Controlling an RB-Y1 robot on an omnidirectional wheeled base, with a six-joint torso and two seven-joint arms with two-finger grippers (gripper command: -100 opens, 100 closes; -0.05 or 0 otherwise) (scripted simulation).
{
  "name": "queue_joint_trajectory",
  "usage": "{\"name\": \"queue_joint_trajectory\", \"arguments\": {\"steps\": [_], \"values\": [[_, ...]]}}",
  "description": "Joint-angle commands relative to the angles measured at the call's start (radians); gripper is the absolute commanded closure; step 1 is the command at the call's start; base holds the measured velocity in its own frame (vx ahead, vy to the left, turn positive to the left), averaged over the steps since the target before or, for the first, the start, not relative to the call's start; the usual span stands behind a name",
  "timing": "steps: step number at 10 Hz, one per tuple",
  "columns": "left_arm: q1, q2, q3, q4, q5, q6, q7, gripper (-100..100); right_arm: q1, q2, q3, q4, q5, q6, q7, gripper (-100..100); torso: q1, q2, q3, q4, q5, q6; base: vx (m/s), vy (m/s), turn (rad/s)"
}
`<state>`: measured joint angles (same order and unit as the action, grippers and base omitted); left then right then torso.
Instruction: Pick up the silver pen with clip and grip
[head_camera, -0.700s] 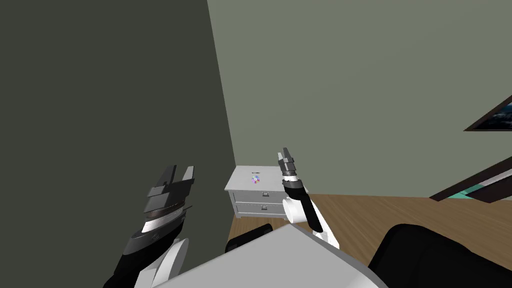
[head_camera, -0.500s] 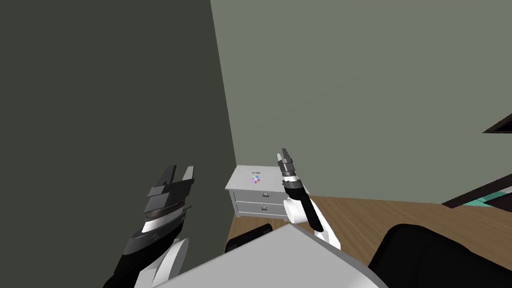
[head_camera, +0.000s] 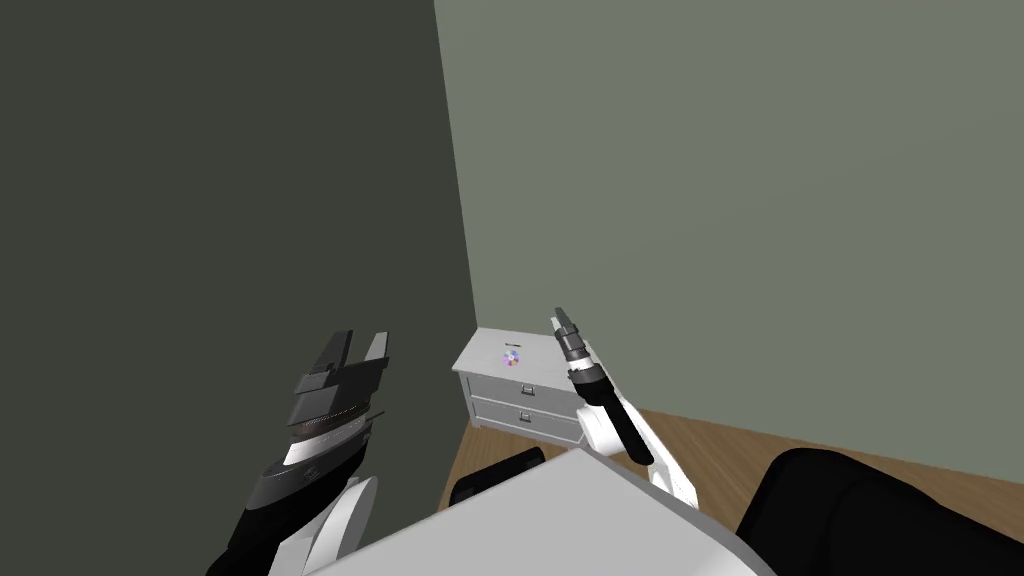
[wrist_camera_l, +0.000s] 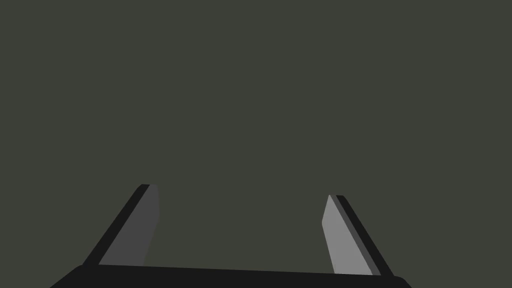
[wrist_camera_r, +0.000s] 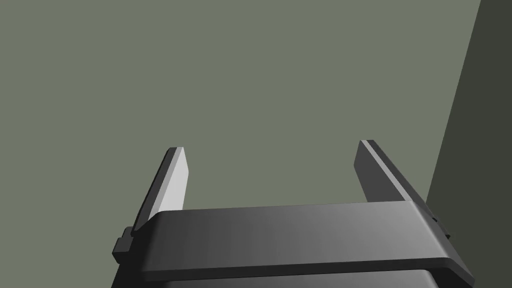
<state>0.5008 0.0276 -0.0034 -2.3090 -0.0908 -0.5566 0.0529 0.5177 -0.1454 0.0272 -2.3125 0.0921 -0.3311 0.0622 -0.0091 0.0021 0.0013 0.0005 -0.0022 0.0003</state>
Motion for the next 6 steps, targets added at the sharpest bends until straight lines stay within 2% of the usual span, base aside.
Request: {"name": "queue_joint_trajectory", "arguments": {"steps": [1,2,3,4,5,6], "values": [[0.000,0.000,0.000,0.000,0.000,0.000,0.000,0,0.007,-0.050,-0.007,0.019,0.013,0.025,-0.014,-100,0.000,0.000,0.000,0.000,0.000,0.000,-0.033,-0.103,0.226],[0.000,0.000,0.000,0.000,0.000,0.000,0.000,0,0.019,-0.078,-0.009,0.043,0.027,0.036,-0.026,-100,0.001,-0.001,0.000,0.000,0.000,-0.001,-0.038,-0.132,0.379],[0.000,0.000,0.000,0.000,0.000,0.000,0.000,0,0.019,-0.094,-0.009,0.043,0.027,0.036,-0.026,-100,-0.001,-0.001,-0.001,0.000,0.000,-0.001,-0.037,-0.118,0.122],[0.000,0.000,0.000,0.000,0.000,0.000,0.000,0,0.031,-0.132,-0.009,0.068,0.043,0.046,-0.040,-100,0.000,-0.001,-0.001,0.000,0.000,0.000,-0.073,-0.113,0.294],[0.000,0.000,0.000,0.000,0.000,0.000,0.000,0,0.044,-0.159,-0.007,0.096,0.061,0.056,-0.057,-100,0.000,0.001,0.000,0.000,0.000,-0.001,-0.107,-0.141,0.431],[0.000,0.000,0.000,0.000,0.000,0.000,0.000,0,0.044,-0.178,-0.007,0.097,0.061,0.056,-0.057,-100,-0.001,0.003,0.001,0.000,0.000,-0.001,-0.062,-0.115,0.110]]}}
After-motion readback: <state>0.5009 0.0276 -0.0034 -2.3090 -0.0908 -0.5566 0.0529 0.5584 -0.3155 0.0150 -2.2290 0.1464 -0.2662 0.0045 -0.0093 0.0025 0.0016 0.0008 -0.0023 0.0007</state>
